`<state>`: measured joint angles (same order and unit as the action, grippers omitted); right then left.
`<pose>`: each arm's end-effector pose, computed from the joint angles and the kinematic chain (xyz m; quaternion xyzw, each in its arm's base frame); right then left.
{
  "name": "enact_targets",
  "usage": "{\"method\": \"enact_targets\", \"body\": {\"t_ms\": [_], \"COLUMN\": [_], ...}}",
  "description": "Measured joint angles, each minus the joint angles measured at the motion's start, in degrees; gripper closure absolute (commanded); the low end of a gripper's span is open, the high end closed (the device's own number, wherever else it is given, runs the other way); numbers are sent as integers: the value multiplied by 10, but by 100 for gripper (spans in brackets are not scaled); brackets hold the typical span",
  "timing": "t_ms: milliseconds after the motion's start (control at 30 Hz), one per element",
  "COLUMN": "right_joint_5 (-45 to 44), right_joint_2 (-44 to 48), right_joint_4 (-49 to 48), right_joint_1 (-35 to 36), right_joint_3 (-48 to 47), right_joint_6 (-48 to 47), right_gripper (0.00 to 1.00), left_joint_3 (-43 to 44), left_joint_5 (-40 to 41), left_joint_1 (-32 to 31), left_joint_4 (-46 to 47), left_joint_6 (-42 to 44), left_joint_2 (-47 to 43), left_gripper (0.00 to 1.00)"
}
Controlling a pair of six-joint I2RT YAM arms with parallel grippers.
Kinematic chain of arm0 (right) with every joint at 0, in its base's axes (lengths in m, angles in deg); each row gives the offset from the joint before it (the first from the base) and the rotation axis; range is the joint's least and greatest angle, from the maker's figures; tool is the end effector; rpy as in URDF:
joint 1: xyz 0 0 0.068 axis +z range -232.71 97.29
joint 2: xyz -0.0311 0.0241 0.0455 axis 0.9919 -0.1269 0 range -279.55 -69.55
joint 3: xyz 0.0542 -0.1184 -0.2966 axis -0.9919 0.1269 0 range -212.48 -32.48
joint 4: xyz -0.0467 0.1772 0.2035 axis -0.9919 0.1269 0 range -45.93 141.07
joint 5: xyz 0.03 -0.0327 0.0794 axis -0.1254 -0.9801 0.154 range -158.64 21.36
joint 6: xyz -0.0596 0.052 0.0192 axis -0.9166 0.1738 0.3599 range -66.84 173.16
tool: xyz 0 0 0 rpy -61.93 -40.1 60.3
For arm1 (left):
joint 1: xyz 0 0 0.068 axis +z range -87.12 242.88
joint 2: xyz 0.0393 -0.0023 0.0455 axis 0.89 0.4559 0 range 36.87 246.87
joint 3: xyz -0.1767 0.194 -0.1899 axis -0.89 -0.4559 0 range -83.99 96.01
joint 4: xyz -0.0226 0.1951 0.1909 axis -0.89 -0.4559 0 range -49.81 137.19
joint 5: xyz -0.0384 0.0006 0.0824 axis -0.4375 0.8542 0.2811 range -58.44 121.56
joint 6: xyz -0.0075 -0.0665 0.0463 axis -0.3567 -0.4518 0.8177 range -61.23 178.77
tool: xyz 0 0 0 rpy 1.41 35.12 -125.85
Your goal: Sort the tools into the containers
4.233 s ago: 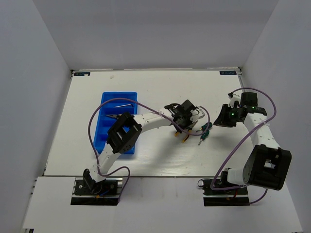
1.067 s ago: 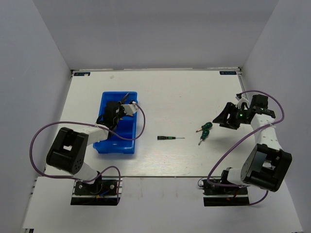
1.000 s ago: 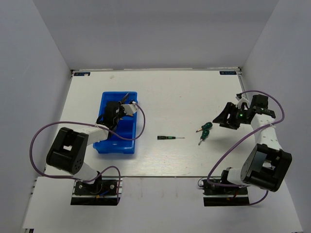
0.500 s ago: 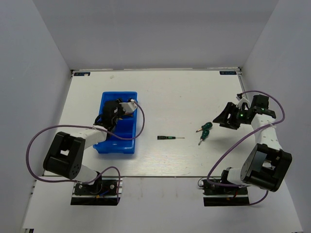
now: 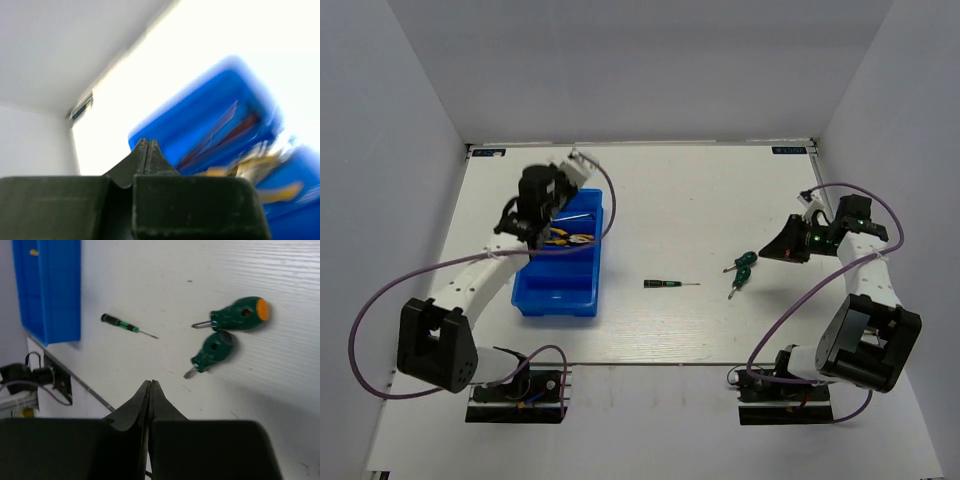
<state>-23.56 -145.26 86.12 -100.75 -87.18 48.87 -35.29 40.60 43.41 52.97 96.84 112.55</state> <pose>0.2631 -0.0331 0.2732 0.0188 0.9024 0.3241 0.2832 0.3177 -0.1005 0.3045 0.3568 0.7425 0.1551 0.5453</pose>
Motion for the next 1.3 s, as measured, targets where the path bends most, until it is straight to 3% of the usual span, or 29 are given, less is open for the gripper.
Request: {"method": "enact_targets", "body": {"t_ms": [33,67,100,167,233,333,367,500,567,633,733,1000,1300], "right_joint_5": [17,39,60,90,97,62,45,-44,-90,-135,-193,-270,-309], "right_joint_2": [-3,-6,-8,-5,0,-12,-27,-116,-166,-217,-271,-305,-334], "right_joint_4": [16,33,51,65,62,56,56,28,22,14,12,-9,-31], "right_joint_1": [2,9,20,54,108,227,270,404,452,490,530,603,656], "right_joint_3": [-5,-13,-20,-28,-29,-44,-57,-115,-144,-175,-212,-232,-216], "right_joint_6": [-26,-56,-83,-142,-193,-269,-290,-344,-369,-386,-413,-459,-464], "right_gripper": [86,54,42,24,21,28,45,84,81,66,58,58,60], "left_joint_3": [54,115,162,229,221,137,96,-28,-45,-45,-46,-77,-78], "left_joint_5": [-24,-49,-71,-115,-138,-145,-144,-121,-104,-82,-34,71,85], "left_joint_1": [-1,-2,-3,-8,-12,-17,-17,-17,-14,-12,-9,-9,-9], "left_joint_4": [-41,-85,-114,-164,-187,-202,-197,-168,-156,-135,-114,-96,-97], "left_joint_6": [-41,-87,-126,-203,-266,-339,-356,-399,-410,-417,-423,-441,-448], "left_joint_2": [5,14,22,32,18,-33,-59,-181,-223,-250,-285,-381,-386], "left_gripper": [69,61,57,41,0,0,0,0,0,0,0,0,0]}}
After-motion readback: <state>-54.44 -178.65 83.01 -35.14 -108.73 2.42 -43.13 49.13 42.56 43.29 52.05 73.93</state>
